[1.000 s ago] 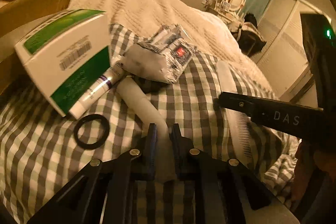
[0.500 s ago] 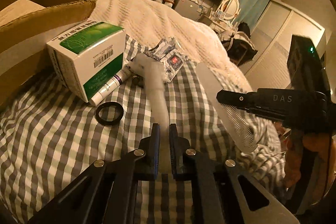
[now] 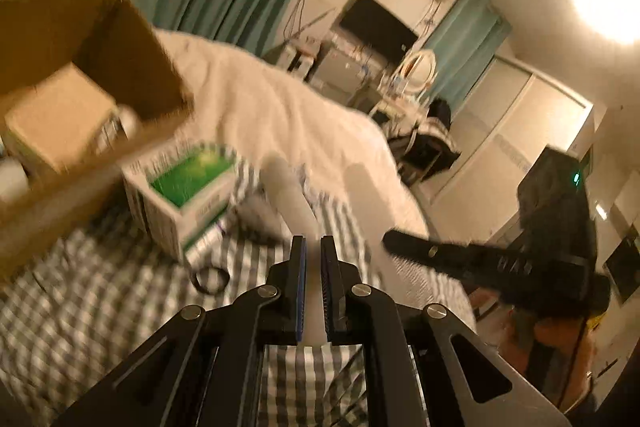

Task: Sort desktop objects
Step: 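Carry the white tube and clear comb into the cardboard box and open both tools, then grasp the black rubber ring with the left tool while the right tool grasps the floral wet-wipe pack, then carry the ring and wet-wipe pack into the cardboard box and open both tools, then grasp the dark bead bracelet with the right tool while the left tool grasps the green medicine box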

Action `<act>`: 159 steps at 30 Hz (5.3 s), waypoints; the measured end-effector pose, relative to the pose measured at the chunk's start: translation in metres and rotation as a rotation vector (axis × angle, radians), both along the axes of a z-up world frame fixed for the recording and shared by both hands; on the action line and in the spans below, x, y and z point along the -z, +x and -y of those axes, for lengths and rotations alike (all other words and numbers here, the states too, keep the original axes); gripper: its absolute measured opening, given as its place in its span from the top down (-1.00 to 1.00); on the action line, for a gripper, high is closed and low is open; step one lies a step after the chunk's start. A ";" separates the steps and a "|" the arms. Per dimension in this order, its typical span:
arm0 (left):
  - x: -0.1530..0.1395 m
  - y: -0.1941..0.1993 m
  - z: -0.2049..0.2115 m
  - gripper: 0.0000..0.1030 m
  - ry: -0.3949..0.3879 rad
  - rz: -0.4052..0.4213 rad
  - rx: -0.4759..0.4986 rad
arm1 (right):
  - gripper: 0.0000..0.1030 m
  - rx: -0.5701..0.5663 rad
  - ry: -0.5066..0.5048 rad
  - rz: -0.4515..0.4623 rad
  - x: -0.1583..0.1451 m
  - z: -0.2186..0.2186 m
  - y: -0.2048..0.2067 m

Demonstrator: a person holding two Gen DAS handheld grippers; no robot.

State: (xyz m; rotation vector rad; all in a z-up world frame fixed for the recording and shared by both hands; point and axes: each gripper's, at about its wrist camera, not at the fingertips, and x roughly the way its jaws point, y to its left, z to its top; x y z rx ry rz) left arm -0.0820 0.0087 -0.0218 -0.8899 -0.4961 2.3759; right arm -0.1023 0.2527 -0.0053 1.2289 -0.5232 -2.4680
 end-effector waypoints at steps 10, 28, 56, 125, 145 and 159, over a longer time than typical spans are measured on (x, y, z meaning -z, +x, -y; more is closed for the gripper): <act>-0.073 -0.033 0.100 0.87 -0.151 -0.158 -0.161 | 0.95 -0.204 -0.077 -0.073 -0.054 0.134 -0.058; -0.021 -0.040 0.141 -0.89 -0.322 -0.158 -0.320 | -0.04 -0.129 0.101 -0.146 -0.047 0.172 -0.074; 0.103 -0.045 -0.034 -0.96 -0.390 -0.009 -0.016 | -0.29 -0.089 0.352 -0.053 0.058 0.001 -0.023; -0.066 -0.012 0.141 0.83 -0.191 -0.143 -0.302 | 0.50 -0.184 0.379 -0.254 -0.074 0.134 0.011; -0.016 -0.043 0.138 -0.98 -0.260 -0.115 -0.281 | -0.30 -0.185 0.321 -0.293 -0.065 0.216 -0.072; -0.012 0.014 0.090 -1.00 -0.238 -0.078 -0.235 | -0.30 -0.078 0.387 -0.225 -0.044 0.078 0.009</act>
